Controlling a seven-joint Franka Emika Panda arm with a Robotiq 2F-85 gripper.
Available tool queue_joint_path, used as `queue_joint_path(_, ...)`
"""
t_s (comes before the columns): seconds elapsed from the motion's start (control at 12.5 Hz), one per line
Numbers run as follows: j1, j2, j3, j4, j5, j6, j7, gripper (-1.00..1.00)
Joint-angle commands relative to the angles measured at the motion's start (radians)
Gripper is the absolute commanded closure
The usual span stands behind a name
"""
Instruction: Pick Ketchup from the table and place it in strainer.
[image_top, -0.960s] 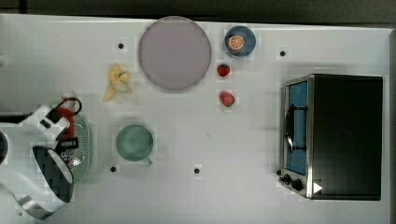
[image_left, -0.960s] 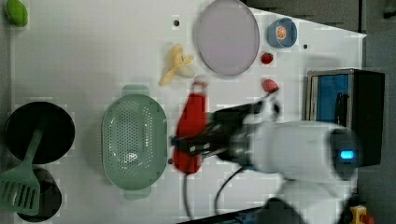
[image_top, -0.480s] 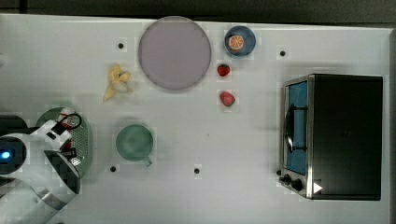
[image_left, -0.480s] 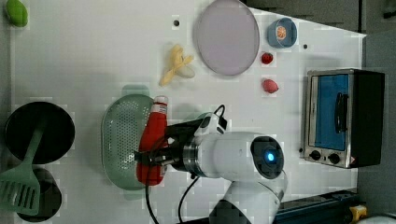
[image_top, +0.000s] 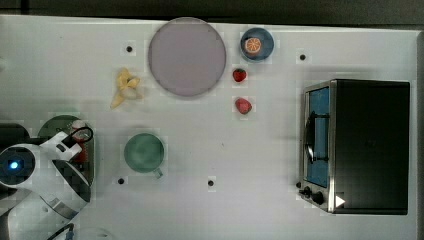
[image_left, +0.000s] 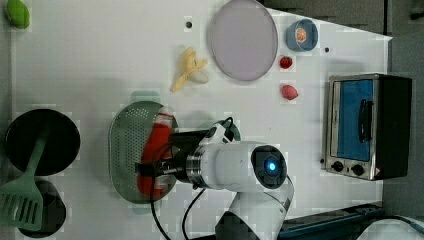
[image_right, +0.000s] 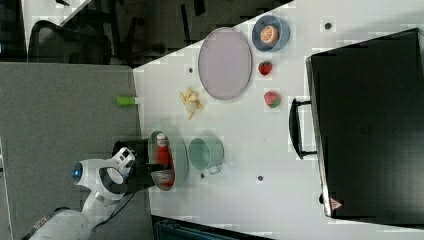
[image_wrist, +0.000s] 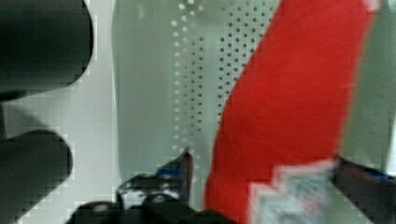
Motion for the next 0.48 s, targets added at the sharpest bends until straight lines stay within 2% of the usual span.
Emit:
queue_joint_path(0.08,0.000,-0.057,-0.004,0.021,-0.009,0.042,0.093,-1.00)
queue_joint_path(0.32,-0.043,-0.172,-0.004,0.030,-0.005,-0.024,0.146,-1.00)
queue_joint_path(0.48,-0.095,-0.276,-0.004,0.052,0.007,-0.168,0.146,-1.00)
